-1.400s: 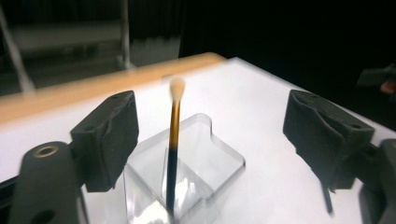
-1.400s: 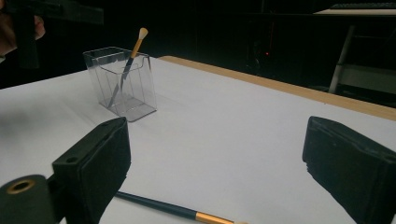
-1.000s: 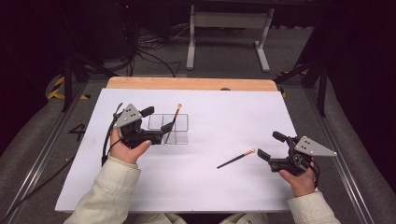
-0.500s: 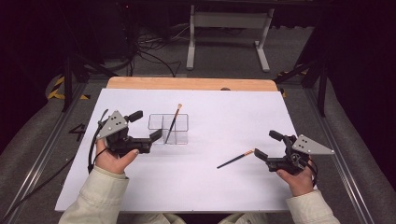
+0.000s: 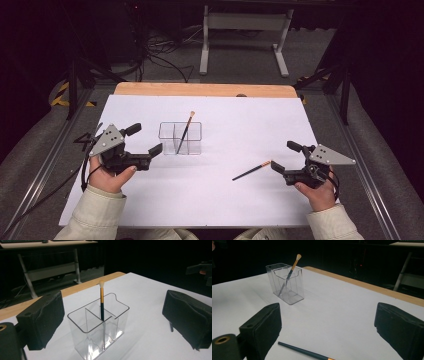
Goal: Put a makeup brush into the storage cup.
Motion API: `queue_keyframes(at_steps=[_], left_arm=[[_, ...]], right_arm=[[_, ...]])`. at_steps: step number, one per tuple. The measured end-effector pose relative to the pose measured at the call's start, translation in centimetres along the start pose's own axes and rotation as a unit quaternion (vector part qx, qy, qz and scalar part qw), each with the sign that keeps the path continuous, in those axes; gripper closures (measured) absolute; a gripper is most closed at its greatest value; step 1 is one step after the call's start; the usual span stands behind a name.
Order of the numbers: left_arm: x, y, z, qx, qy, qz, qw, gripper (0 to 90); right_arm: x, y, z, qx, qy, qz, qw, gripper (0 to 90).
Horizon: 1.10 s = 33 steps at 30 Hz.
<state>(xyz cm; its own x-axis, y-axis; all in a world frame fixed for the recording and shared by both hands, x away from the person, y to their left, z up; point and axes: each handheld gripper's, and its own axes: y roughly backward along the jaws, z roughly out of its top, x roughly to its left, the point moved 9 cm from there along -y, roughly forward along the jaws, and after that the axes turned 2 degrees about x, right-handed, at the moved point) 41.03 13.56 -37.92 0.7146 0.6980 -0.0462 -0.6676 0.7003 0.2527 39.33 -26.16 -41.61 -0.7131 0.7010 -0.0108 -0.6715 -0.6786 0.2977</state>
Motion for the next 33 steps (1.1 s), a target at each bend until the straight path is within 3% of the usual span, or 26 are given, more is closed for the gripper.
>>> queue_keyframes(at_steps=[11,21,33], left_arm=[[0.3,0.9,-0.8,0.01,-0.012,-0.01,0.9998,1.0],[0.7,0.9,-0.9,0.018,-0.018,-0.002,0.9997,0.6],[0.8,0.9,-0.9,0.022,-0.018,-0.001,0.9996,0.6]], right_arm=[[0.4,-0.2,0.1,0.022,0.001,-0.002,0.9997,7.8],[0.7,-0.6,0.4,0.044,0.001,0.001,0.9991,7.9],[0.4,-1.3,0.4,0.094,-0.005,0.0,0.9956,11.0]])
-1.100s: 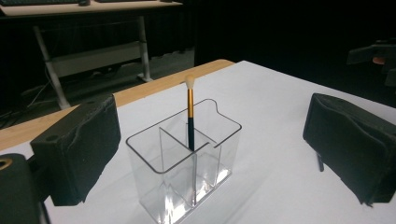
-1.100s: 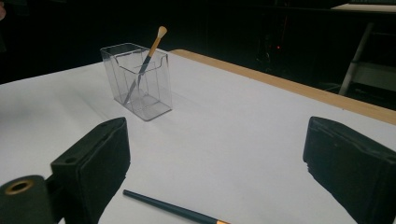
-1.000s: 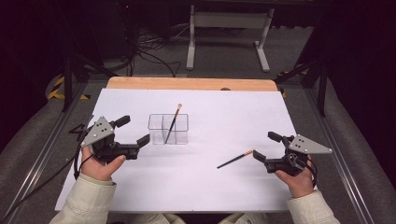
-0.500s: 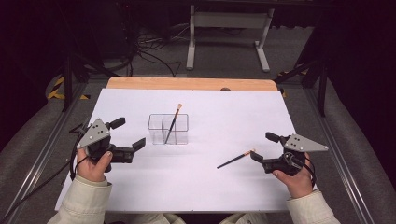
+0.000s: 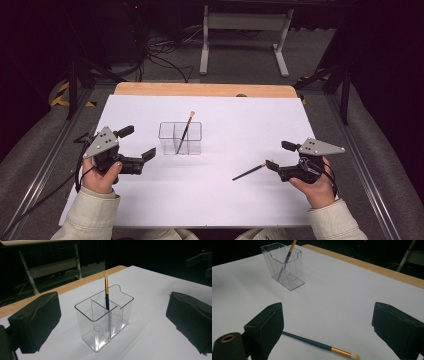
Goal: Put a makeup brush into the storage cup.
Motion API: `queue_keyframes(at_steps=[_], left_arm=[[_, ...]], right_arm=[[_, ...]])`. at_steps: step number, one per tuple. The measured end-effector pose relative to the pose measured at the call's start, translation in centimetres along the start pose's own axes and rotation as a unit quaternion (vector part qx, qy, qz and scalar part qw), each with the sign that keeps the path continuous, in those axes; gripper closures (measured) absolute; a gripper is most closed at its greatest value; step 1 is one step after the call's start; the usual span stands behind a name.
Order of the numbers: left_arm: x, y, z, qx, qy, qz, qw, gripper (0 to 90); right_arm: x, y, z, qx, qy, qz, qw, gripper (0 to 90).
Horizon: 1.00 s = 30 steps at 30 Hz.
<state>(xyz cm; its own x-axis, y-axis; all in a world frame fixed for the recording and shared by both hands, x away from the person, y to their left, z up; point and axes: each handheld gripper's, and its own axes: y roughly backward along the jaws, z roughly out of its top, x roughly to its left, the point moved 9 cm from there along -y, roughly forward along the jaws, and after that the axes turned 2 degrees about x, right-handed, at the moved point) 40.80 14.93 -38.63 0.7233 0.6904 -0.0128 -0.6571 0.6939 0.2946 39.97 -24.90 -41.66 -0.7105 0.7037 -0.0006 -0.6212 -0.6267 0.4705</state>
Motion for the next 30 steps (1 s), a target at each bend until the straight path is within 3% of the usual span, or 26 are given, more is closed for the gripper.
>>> queue_keyframes(at_steps=[21,26,30], left_arm=[[0.2,-0.1,-0.2,0.008,0.006,0.004,0.9999,1.1],[0.2,-0.1,-0.2,0.01,0.005,0.004,0.9999,1.0],[0.2,-0.2,-0.3,0.013,0.005,0.003,0.9999,1.1]], right_arm=[[-0.7,-1.2,-0.2,0.078,0.009,0.026,0.9966,23.8],[-0.7,-1.8,-0.7,0.117,0.01,0.024,0.9928,23.7],[-0.6,-2.0,-0.8,0.131,0.014,0.025,0.991,23.4]])
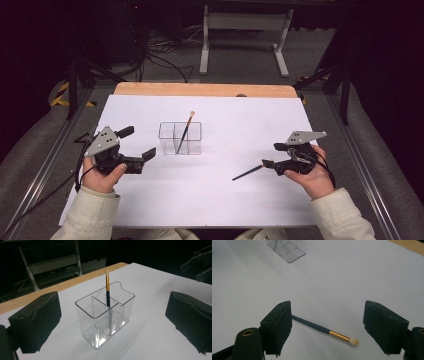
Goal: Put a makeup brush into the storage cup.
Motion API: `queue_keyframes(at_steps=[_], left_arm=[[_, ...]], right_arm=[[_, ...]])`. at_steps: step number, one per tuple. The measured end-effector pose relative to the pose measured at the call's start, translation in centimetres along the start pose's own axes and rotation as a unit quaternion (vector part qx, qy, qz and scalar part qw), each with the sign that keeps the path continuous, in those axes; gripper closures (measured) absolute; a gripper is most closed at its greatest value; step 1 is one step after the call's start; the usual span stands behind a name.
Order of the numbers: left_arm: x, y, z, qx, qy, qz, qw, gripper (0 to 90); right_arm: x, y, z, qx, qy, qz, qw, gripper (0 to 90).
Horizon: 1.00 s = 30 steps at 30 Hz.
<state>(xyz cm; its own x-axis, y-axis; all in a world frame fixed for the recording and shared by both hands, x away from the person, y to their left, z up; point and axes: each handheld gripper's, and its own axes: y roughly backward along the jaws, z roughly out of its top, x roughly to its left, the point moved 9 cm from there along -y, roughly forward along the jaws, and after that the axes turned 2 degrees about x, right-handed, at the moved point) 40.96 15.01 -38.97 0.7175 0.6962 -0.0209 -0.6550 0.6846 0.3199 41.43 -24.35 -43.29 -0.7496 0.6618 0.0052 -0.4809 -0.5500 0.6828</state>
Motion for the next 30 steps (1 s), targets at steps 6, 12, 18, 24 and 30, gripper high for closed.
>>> queue_keyframes(at_steps=[6,12,18,24,30], left_arm=[[0.0,0.0,-0.2,0.008,0.001,0.001,1.0,0.9],[0.0,0.1,-0.5,0.016,-0.001,0.001,0.9999,1.0],[0.1,0.5,-0.7,0.02,-0.001,0.006,0.9998,1.0],[0.1,0.9,-1.1,0.024,0.001,0.011,0.9997,1.0],[0.2,1.6,-1.6,0.03,0.004,0.017,0.9994,0.9]], right_arm=[[0.1,-0.6,-0.1,0.022,0.006,0.012,0.9997,27.1],[0.0,-1.0,0.0,0.036,0.022,0.021,0.9989,31.4],[-0.1,-1.3,0.2,0.052,0.058,0.034,0.9964,35.4],[-0.1,-1.7,0.3,0.084,0.078,0.041,0.9925,32.1],[-0.2,-2.2,0.7,0.11,0.092,0.05,0.9885,23.8]])
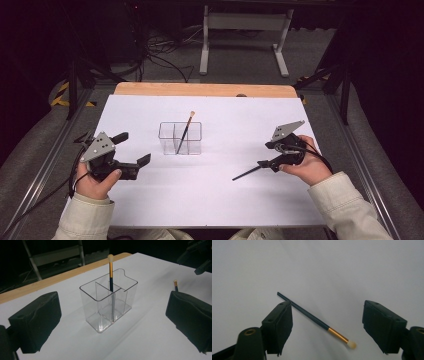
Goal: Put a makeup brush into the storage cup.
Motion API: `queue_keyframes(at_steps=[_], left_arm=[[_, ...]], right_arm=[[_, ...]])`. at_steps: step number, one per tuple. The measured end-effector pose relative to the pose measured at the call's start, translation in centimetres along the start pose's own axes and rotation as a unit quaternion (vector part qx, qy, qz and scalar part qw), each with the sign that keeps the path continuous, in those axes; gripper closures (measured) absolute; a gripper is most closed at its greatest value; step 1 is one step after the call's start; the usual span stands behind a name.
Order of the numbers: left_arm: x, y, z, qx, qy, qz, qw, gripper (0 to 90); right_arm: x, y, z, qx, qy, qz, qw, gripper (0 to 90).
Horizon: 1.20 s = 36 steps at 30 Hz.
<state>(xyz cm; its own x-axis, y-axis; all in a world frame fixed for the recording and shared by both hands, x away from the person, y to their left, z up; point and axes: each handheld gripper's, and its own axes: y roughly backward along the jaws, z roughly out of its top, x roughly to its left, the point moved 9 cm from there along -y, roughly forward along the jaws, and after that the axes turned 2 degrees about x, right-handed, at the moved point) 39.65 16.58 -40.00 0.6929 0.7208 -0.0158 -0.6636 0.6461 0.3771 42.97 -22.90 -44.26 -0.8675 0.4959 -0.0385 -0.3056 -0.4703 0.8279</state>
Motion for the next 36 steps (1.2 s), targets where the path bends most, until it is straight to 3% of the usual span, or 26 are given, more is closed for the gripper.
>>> queue_keyframes(at_steps=[10,13,15,20,27,32,36], left_arm=[[0.1,0.6,-0.4,0.005,0.001,0.005,1.0,0.9],[0.2,0.6,-0.5,0.006,0.003,0.006,1.0,0.9],[0.2,0.6,-0.5,0.005,0.002,0.007,1.0,0.9],[0.2,0.4,-0.6,0.008,0.002,0.004,1.0,0.9],[0.2,0.2,-0.6,0.009,0.003,0.002,1.0,0.9],[0.1,0.2,-0.6,0.011,0.001,0.0,0.9999,0.9],[0.1,0.2,-0.7,0.013,0.001,0.0,0.9999,0.9]], right_arm=[[-0.2,-0.1,0.7,0.021,0.02,0.017,0.9994,15.7],[0.1,-0.2,0.7,0.034,0.044,0.039,0.9977,9.9],[0.2,-0.2,0.8,0.039,0.042,0.05,0.9971,9.4],[0.7,-0.4,0.9,0.061,0.062,0.067,0.994,4.3],[1.0,-0.8,1.0,0.088,0.097,0.074,0.9887,4.1],[0.8,-1.0,1.1,0.095,0.098,0.072,0.988,4.2],[0.7,-1.2,0.9,0.108,0.107,0.074,0.9855,4.3]])
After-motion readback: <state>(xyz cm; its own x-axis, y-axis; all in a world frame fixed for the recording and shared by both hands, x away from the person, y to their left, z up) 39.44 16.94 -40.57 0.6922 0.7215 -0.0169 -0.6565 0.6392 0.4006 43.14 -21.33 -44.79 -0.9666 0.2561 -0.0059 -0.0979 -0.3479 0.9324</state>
